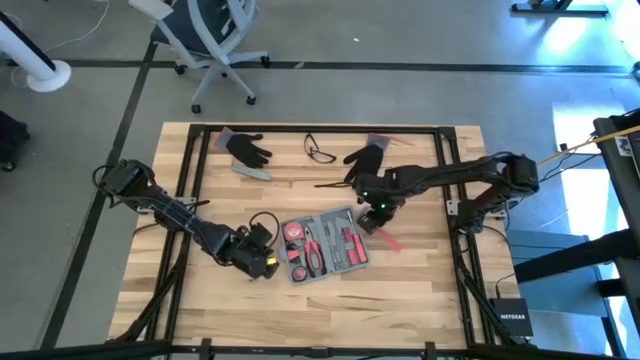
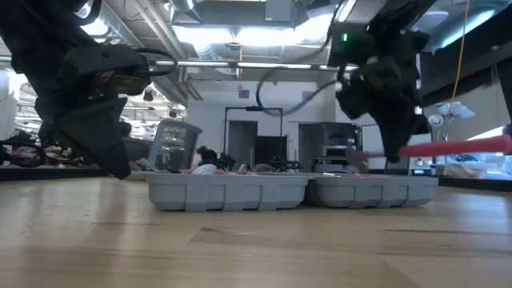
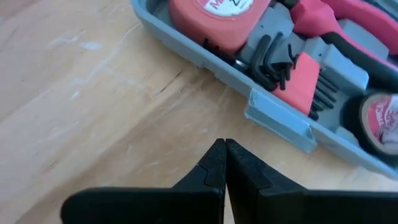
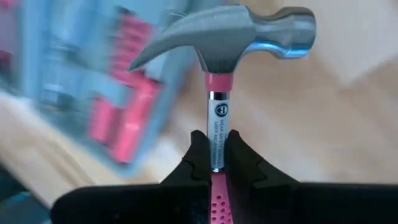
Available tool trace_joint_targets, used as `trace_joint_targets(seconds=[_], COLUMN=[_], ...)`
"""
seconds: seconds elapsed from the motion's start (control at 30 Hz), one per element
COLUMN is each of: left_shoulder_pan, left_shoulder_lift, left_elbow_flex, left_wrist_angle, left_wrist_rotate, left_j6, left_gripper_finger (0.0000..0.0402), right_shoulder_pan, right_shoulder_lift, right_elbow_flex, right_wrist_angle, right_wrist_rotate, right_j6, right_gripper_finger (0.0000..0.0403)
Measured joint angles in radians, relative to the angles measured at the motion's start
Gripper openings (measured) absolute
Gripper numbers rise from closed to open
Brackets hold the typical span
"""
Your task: Prefit tool cases
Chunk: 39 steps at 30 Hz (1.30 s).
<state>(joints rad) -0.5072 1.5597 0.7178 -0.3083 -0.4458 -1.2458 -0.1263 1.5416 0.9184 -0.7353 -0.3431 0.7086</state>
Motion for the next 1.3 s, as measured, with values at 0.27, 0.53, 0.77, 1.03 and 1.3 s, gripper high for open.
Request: trace_joint_targets(seconds=[0.27,0.53,0.77,1.03,1.3], left_shoulder_pan=[-0.024,-0.024,-0.043,-0.083,-0.102], left_shoulder_lift=[0.000,0.000,0.000,0.000,0.000], left_elbow_flex=[0.000,-0.025,-0.044,-0.044,-0.044], left_wrist_angle=[-0.087,-0.097,-0.101,-0.102,-0.103], left_wrist_rotate=[-0.017,-0.016,-0.017,-0.017,-0.018], left_j6=[0.049,0.102,0.102,0.054,0.015], left_gripper_finger=[0.0000,0.0000,0.0000,0.0000,0.0000], right_shoulder_pan=[0.150,0.254,0.253,0.224,0.152], right_shoulder_lift=[-0.007,0.102,0.242,0.359,0.345], right_elbow_flex=[0.003,0.015,0.154,0.311,0.356], right_wrist_angle=[0.354,0.433,0.413,0.211,0.107], right_wrist_rotate=[0.104,0.291,0.332,0.340,0.434], right_j6=[0.501,0.792,0.745,0.572,0.535], right_gripper_finger=[0.0012,0.0011,0.0011,0.0011,0.0011])
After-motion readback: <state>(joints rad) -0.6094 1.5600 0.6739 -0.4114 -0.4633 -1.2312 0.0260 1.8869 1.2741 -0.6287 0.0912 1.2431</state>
